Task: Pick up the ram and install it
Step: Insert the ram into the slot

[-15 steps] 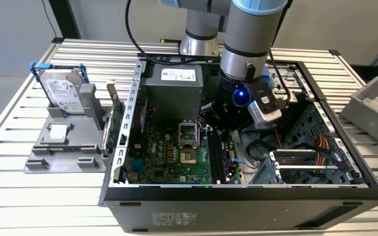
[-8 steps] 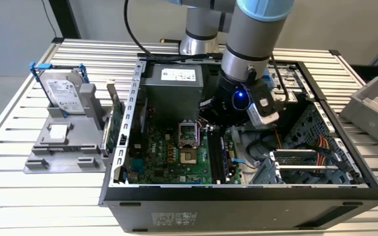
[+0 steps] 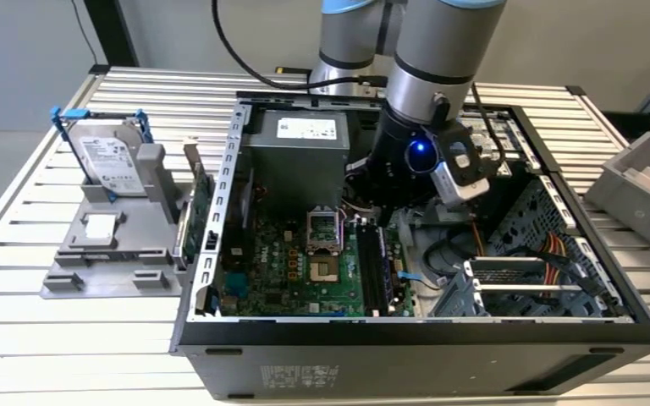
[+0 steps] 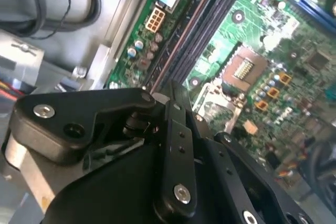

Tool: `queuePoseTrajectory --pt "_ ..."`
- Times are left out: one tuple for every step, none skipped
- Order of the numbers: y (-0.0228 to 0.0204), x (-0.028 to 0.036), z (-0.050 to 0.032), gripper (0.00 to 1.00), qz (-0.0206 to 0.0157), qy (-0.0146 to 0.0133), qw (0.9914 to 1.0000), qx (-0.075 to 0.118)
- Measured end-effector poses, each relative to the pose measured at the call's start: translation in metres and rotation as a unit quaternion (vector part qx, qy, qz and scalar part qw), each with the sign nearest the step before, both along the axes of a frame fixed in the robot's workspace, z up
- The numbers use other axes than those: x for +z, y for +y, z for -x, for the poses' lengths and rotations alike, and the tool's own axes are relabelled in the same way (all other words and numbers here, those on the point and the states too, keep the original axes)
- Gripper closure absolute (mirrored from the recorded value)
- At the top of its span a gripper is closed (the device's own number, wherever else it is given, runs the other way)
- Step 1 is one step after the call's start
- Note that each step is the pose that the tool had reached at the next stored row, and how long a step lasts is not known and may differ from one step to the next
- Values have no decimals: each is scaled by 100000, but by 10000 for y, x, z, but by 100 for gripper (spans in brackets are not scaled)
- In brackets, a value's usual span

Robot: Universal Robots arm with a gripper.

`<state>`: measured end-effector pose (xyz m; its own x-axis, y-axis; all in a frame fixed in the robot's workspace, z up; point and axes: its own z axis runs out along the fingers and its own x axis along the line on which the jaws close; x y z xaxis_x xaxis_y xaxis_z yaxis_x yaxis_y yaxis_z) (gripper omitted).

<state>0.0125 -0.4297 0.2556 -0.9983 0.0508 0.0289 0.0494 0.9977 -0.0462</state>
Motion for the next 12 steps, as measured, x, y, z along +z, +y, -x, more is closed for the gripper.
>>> queuePoseTrajectory --pt "0 11 -9 100 -46 255 100000 -1" --pt "0 11 -14 100 -573 624 99996 -3" --pt "0 13 -20 100 -1284 905 99988 -1" --pt "0 12 -35 100 -1840 994 99978 3" --pt "0 13 -51 100 -2544 1052 99962 8" --pt "0 13 -67 100 -3367 1053 99938 20" --pt "0 13 -94 100 -3764 1054 99924 33" --pt "0 13 -122 100 -4049 1052 99912 115" --pt "0 13 -143 100 -4316 1061 99901 268" --pt "0 13 -162 100 -4548 1070 99890 458" --pt "0 13 -179 100 -4672 1077 99883 705" --pt "1 13 -186 100 -4701 1102 99876 1203"
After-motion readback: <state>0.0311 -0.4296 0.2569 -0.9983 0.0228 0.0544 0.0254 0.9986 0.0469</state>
